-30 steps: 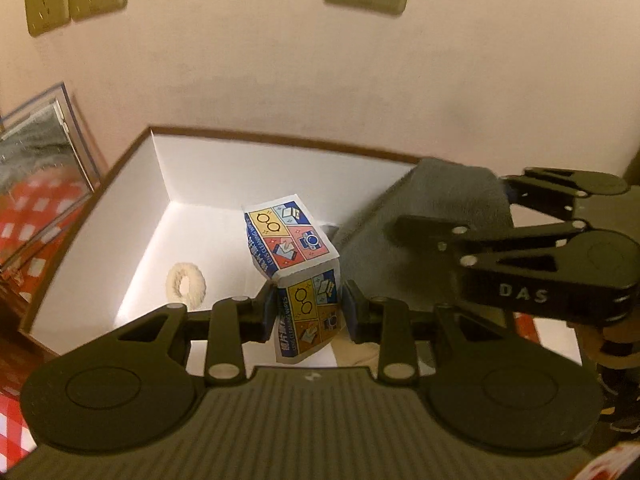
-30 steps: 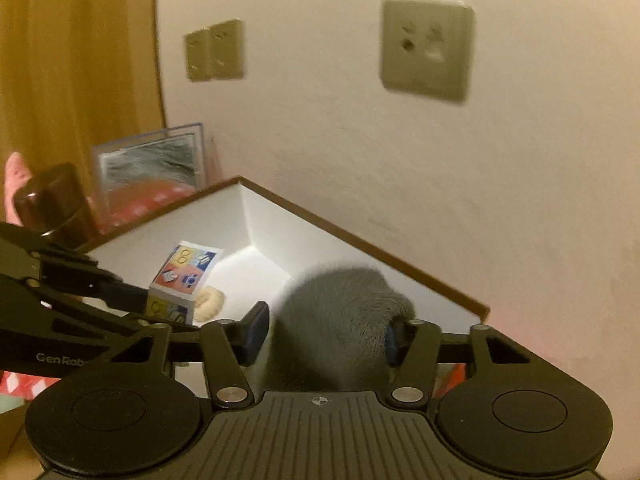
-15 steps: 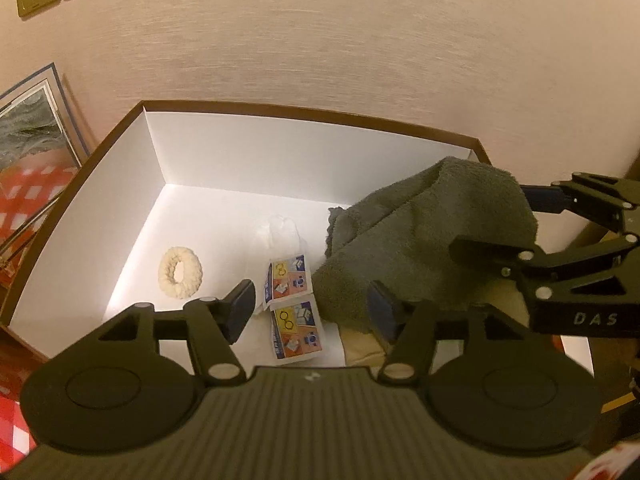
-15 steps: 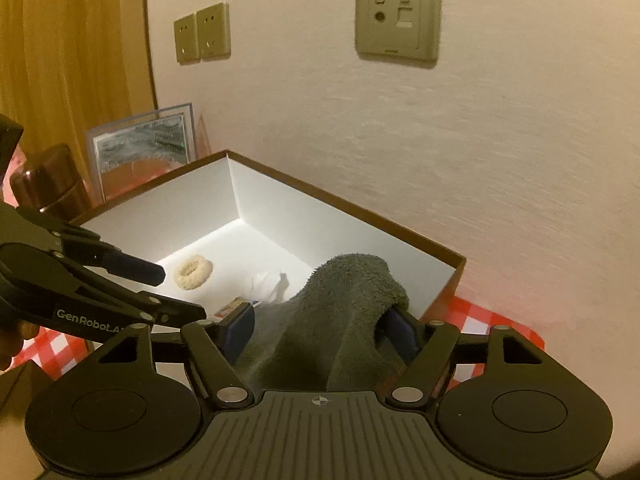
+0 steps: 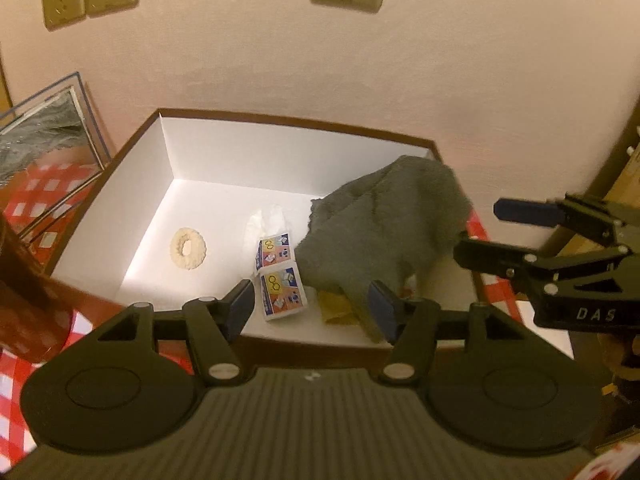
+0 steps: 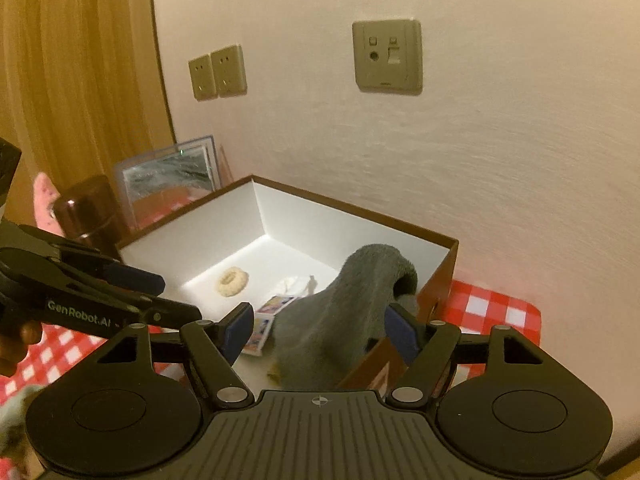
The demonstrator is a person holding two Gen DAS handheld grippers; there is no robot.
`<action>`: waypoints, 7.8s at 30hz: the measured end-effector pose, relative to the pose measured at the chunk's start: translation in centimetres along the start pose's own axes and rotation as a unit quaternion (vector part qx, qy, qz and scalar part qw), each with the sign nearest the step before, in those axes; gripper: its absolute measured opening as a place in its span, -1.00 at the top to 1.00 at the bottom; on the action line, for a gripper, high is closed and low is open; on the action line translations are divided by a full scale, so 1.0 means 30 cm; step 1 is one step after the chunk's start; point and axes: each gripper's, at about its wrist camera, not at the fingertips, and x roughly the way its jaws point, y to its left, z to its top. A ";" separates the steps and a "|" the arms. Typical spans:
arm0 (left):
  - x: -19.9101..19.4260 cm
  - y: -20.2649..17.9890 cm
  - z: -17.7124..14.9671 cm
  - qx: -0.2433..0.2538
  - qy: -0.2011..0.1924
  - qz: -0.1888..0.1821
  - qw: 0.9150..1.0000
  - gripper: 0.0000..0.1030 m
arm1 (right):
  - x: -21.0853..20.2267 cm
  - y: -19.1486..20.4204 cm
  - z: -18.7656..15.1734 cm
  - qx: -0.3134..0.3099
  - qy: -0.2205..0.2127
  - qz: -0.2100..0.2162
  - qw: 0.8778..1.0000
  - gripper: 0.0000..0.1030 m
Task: Organize soft objects
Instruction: 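Lower the cube box into the brown box and open the left gripper, then lower the grey towel into the brown box and open the right gripper, then move both grippers back from the box toward the striped sock, then grasp the striped knit sock with the right gripper, then lift the striped sock with the right gripper while the left grasps the mint-green towel, then carry the sock and green towel over the brown box with both grippers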
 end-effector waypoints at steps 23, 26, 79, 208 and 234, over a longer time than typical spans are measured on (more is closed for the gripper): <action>-0.130 0.038 -0.037 -0.007 -0.031 0.011 0.999 -0.15 | 0.001 -0.029 -0.041 0.064 -0.016 -0.081 0.995 0.13; -0.089 0.055 -0.016 -0.004 -0.029 0.015 0.999 -0.14 | 0.068 -0.039 -0.025 0.061 -0.020 -0.094 0.993 0.19; -0.880 -0.086 -0.659 -0.076 -0.049 0.033 0.995 -0.10 | -0.811 0.350 -0.408 0.077 -0.033 0.021 0.996 -0.35; -0.969 0.538 -1.011 0.016 -0.007 0.010 1.000 0.58 | -0.564 1.035 -0.677 0.242 0.092 0.006 0.966 0.59; -0.665 0.693 -0.248 0.144 -0.099 -0.091 0.980 0.58 | -0.082 0.961 -0.088 0.399 -0.051 -0.096 0.911 0.59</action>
